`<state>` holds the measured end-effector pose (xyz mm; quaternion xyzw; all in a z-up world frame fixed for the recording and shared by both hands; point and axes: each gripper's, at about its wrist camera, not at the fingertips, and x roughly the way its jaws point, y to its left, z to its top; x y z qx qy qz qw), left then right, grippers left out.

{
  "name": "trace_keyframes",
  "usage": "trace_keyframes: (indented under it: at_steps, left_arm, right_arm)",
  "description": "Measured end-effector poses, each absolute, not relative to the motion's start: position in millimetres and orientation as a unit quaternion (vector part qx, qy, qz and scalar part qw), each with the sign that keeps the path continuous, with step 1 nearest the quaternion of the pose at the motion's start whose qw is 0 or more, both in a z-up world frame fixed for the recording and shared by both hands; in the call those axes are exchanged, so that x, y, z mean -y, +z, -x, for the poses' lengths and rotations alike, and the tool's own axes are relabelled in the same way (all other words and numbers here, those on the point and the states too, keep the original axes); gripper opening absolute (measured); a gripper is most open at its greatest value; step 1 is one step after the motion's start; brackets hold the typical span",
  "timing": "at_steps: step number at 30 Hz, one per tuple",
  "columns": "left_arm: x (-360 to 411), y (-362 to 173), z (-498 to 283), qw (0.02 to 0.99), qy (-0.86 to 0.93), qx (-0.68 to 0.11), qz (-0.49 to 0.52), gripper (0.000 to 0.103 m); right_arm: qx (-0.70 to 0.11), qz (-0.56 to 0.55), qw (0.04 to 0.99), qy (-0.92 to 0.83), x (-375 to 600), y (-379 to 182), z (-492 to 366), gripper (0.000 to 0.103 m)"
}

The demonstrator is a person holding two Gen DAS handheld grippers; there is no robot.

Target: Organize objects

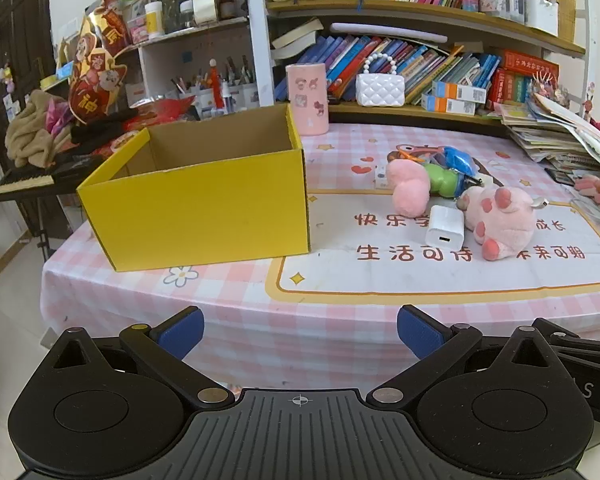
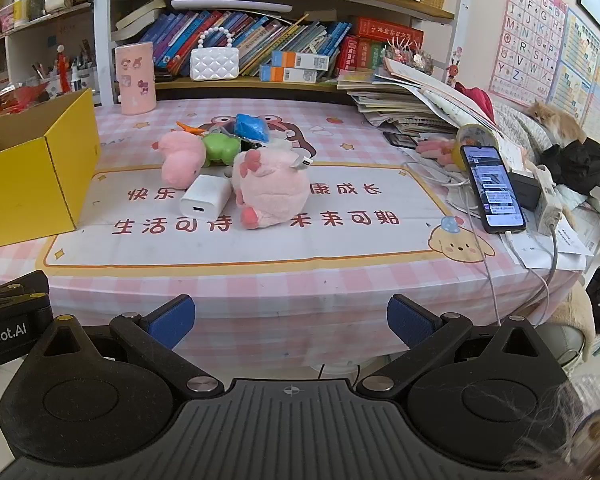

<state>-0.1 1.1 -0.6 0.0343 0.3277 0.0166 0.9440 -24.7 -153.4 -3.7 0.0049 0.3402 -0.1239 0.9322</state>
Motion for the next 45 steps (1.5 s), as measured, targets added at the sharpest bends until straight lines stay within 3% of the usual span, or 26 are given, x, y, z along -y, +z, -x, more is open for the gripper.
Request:
trace_keyframes:
  at_steps: [45]
  left_arm:
    - [-2.9,-1.8,-2.0,0.942,0.022,-0.333,-0.038,0.103]
  right_arm:
    - [-0.339,0.008,0.932,-0.128,148.2,-2.4,24.2,0.103]
